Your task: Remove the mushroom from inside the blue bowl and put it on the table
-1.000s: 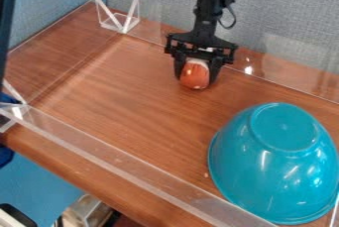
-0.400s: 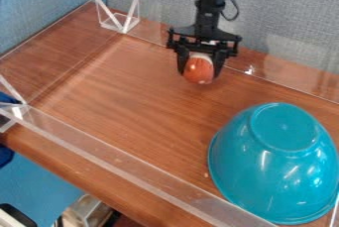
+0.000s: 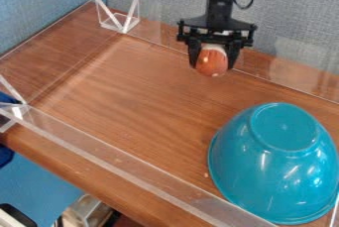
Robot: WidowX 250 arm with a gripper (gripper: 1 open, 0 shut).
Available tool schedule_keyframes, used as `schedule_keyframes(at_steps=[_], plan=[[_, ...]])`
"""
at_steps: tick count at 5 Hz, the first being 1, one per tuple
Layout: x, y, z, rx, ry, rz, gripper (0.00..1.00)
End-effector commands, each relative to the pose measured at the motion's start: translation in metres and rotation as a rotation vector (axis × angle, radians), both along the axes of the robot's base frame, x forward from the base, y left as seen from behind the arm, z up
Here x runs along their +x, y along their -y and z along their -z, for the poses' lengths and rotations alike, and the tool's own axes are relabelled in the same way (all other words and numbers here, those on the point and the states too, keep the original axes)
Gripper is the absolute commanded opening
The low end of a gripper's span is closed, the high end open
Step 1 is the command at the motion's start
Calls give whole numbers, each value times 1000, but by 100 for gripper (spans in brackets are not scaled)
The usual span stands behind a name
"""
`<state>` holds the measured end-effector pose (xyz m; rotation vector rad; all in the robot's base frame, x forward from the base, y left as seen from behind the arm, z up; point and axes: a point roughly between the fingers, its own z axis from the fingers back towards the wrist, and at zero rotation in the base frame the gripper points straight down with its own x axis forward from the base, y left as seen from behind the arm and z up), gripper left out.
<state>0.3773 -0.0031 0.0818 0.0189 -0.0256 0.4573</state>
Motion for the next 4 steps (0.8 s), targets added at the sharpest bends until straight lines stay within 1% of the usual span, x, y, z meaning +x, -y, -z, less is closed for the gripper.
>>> schedule_keyframes(at_steps=[1, 2, 3, 4], plan=[[8, -9, -53, -18, 132, 12, 0], [8, -4, -71, -28, 153, 42, 0], [3, 1, -79, -31, 152, 71, 0], [-9, 6, -75, -21, 138, 85, 0]])
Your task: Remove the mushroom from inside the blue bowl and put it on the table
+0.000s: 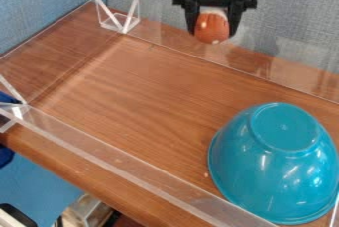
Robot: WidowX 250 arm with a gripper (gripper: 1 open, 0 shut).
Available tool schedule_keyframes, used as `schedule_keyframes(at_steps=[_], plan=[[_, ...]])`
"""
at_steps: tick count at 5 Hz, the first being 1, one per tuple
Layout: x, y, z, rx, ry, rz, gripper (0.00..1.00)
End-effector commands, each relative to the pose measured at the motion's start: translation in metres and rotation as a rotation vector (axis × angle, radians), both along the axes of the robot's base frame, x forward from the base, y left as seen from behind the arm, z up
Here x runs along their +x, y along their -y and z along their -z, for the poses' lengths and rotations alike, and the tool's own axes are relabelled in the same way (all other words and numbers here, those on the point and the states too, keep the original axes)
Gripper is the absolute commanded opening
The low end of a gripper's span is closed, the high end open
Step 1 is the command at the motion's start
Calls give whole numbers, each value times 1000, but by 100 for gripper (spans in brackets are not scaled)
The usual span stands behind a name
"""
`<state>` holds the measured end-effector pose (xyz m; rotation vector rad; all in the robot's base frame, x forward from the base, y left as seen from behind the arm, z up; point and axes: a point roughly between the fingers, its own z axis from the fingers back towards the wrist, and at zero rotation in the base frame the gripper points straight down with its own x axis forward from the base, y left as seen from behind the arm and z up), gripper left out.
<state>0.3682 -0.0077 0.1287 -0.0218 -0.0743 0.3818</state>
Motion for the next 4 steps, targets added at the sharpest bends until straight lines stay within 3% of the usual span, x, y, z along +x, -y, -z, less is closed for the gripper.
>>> schedule_keyframes(at_steps=[1, 4], plan=[[-20, 7, -28, 15, 65, 13, 0], [-50, 22, -32, 28, 52, 79, 0]])
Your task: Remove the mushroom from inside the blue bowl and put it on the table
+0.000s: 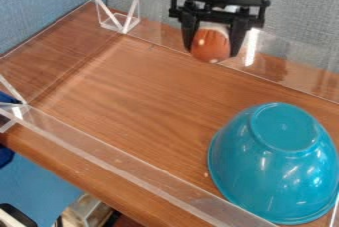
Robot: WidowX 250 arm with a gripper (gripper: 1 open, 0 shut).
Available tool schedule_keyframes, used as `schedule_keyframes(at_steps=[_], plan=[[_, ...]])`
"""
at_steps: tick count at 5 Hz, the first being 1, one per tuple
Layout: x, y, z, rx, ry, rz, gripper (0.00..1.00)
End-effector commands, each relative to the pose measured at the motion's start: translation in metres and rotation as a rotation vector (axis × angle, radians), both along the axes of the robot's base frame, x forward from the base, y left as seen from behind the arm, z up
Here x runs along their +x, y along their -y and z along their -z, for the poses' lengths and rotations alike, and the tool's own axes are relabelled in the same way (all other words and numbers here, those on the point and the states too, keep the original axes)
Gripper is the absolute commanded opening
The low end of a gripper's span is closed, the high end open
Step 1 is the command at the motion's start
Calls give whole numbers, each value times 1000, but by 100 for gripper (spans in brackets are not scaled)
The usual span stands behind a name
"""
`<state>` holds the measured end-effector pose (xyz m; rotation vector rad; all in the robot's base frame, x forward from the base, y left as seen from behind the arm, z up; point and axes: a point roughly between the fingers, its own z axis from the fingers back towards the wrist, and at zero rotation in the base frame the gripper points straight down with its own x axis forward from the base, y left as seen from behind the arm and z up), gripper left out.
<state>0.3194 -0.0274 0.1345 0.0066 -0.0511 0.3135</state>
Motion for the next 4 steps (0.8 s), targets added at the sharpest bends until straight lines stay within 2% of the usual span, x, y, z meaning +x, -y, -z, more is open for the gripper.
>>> schedule_keyframes(at_steps=[1, 2, 3, 4], plan=[[-19, -20, -26, 9, 69, -20, 0], [-36, -60, -16, 29, 44, -97, 0], [-36, -35, -14, 16, 42, -102, 100], [-26, -47, -13, 25, 67, -175, 100]])
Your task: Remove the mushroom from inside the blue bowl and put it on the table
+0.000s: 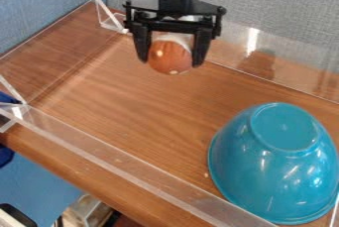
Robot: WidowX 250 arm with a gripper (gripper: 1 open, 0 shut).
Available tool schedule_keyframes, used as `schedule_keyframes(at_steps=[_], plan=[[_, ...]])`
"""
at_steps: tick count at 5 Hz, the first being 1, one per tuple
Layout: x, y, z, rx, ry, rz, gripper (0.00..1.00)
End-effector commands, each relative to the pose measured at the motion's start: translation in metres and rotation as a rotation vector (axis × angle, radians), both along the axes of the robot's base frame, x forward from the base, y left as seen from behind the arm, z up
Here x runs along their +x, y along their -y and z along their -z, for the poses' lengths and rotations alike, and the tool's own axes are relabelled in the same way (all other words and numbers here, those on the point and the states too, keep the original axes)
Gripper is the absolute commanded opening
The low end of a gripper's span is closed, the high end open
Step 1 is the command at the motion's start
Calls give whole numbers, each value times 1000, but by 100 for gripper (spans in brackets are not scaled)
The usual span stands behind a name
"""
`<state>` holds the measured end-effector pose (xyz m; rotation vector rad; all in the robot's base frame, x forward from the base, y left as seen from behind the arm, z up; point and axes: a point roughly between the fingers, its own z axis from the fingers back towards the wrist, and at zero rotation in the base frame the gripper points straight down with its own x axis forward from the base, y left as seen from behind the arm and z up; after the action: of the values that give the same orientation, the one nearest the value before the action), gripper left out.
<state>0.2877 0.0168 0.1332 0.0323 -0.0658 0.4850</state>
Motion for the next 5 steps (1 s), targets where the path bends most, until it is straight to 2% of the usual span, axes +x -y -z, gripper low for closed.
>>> schedule_keyframes(at_steps=[1, 2, 3, 4, 5], plan=[[21, -17, -15, 17, 84, -15, 100], [36, -36, -16, 36, 115, -35, 100], [50, -49, -18, 59, 139, -118, 100], [61, -54, -19, 68, 153, -182, 100], [73, -49, -24, 78, 151, -235, 100]])
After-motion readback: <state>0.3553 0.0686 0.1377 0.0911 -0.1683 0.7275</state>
